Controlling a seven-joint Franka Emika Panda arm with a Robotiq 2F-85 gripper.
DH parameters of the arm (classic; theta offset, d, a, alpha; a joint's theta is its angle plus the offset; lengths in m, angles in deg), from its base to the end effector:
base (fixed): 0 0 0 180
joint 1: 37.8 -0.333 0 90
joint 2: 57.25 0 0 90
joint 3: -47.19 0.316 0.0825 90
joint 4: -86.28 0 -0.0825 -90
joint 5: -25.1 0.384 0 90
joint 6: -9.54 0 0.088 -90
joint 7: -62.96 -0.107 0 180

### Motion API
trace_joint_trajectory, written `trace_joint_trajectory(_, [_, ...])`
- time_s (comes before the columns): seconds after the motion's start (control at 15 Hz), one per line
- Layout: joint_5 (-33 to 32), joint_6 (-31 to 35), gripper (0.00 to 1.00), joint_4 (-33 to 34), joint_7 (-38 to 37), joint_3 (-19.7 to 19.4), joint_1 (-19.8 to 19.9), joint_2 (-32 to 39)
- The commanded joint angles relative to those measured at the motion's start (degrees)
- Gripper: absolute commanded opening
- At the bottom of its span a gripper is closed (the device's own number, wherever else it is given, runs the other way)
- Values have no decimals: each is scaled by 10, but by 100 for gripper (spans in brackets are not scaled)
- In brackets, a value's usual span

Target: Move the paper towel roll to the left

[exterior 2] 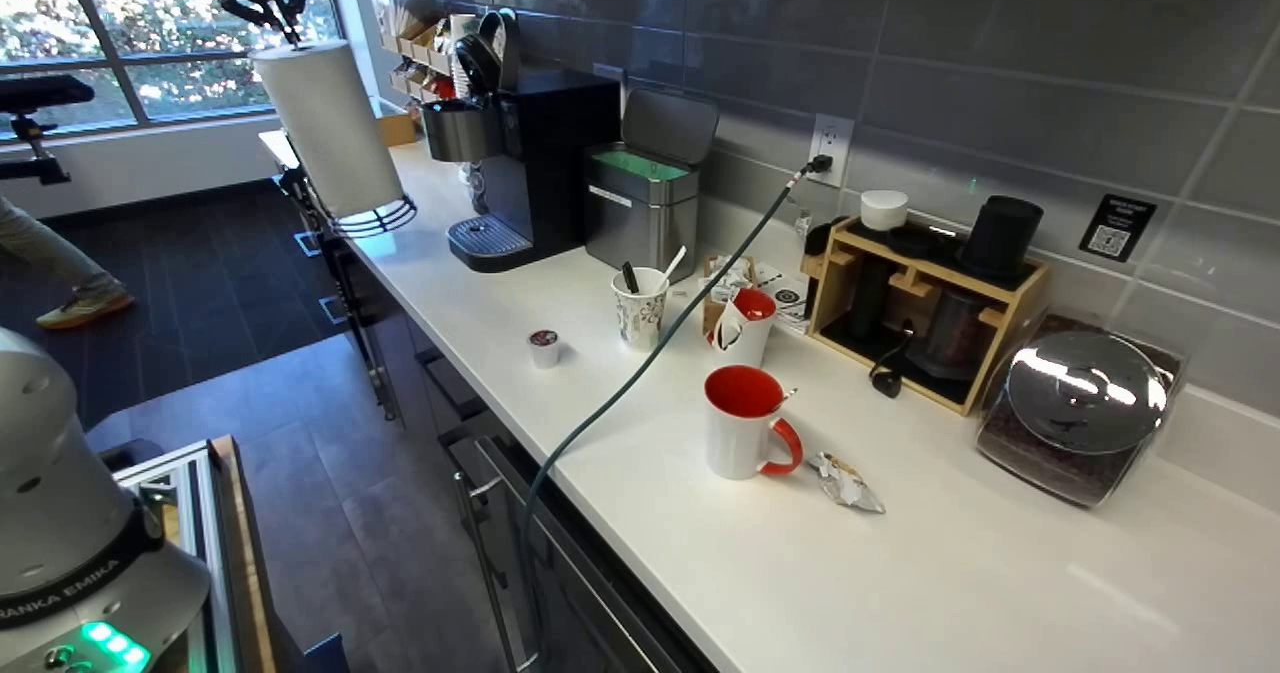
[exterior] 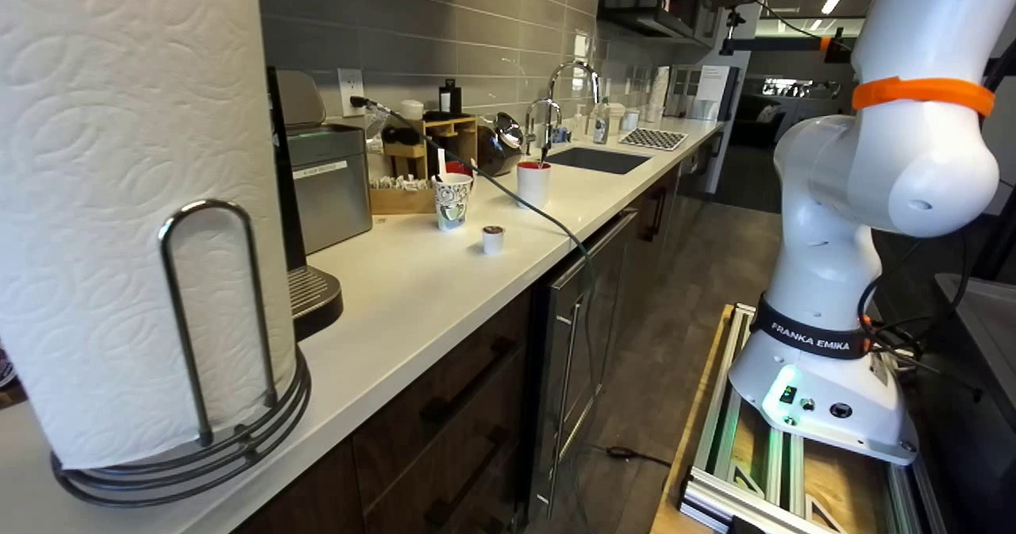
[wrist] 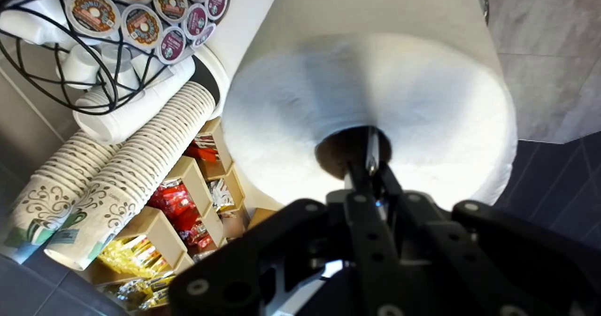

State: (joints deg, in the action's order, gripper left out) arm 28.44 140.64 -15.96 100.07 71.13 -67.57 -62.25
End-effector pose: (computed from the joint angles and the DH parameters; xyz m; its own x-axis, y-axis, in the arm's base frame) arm 0.3346 0.4752 0.6441 -0.0762 0.8883 0.4528 0.9460 -0.0792 0.3145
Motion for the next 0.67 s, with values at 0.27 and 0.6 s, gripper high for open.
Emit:
trace_joint_trajectory(0.27, [-42,-42,2,192,38,40,-9,170])
trace_joint_trajectory(0.6, [-104,-73,2,269,26,38,-35,231])
